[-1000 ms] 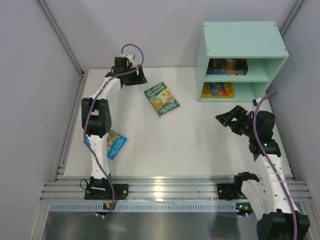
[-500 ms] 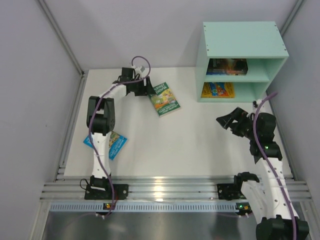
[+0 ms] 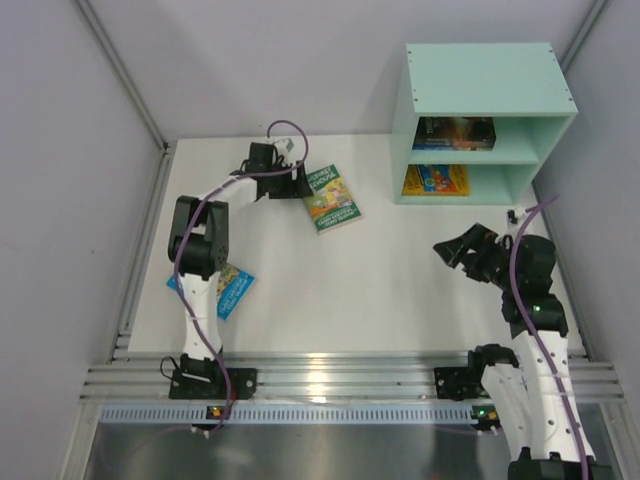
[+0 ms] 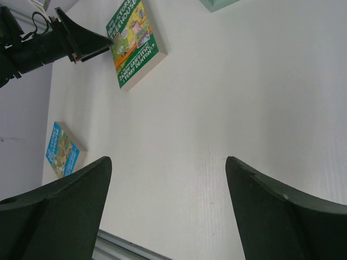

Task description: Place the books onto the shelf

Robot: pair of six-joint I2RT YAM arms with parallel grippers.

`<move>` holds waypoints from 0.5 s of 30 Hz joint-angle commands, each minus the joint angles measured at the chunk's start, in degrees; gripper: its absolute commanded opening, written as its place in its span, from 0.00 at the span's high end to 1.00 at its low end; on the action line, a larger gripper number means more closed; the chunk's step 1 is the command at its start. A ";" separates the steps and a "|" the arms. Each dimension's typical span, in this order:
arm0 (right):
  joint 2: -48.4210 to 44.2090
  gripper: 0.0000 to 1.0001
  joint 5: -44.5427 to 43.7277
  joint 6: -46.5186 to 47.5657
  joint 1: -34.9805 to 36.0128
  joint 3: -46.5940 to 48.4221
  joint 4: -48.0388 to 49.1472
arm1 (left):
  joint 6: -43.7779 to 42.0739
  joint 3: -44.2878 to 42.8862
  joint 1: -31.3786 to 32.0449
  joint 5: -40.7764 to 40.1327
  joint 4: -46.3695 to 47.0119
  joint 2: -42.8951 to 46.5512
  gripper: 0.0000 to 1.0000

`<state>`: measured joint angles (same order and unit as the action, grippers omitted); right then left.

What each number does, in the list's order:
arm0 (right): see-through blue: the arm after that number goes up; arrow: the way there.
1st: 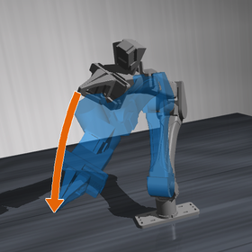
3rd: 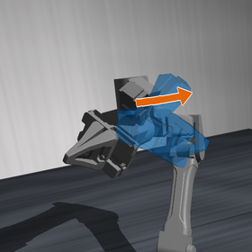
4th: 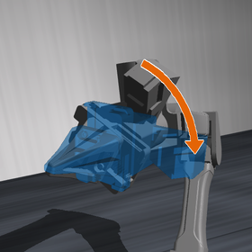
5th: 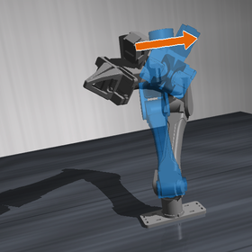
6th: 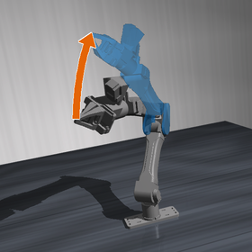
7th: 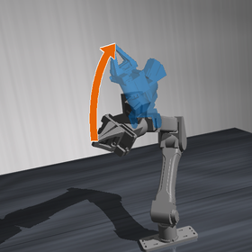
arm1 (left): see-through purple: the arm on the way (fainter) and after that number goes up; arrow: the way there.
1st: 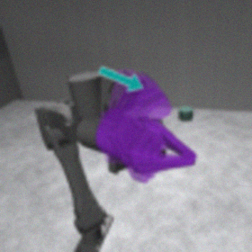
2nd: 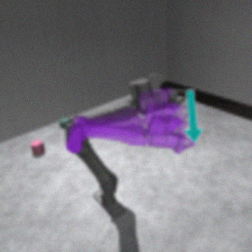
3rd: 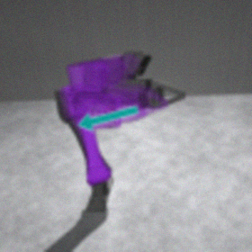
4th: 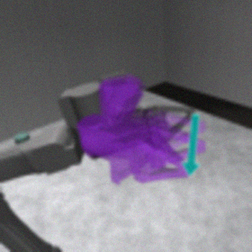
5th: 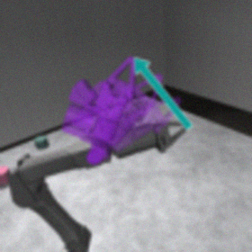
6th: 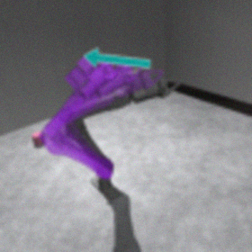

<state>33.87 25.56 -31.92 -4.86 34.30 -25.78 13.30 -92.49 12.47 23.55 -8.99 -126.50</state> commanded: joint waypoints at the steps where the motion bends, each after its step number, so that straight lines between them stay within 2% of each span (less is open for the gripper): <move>1: -0.64 0.14 -0.33 1.51 0.47 1.56 -1.11 | -1.79 -2.43 -2.62 -6.06 3.10 2.84 0.20; 8: 2.51 0.14 -1.48 1.69 0.47 2.60 0.82 | -3.72 -18.49 -3.33 3.42 -2.51 -7.96 0.20; 15: 6.47 0.14 -1.83 3.44 0.47 6.65 1.26 | -2.93 -23.26 -3.33 10.37 -2.43 -14.56 0.19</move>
<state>40.56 24.62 -30.41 -4.86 37.34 -26.26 11.33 -113.51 8.88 28.86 -10.66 -138.82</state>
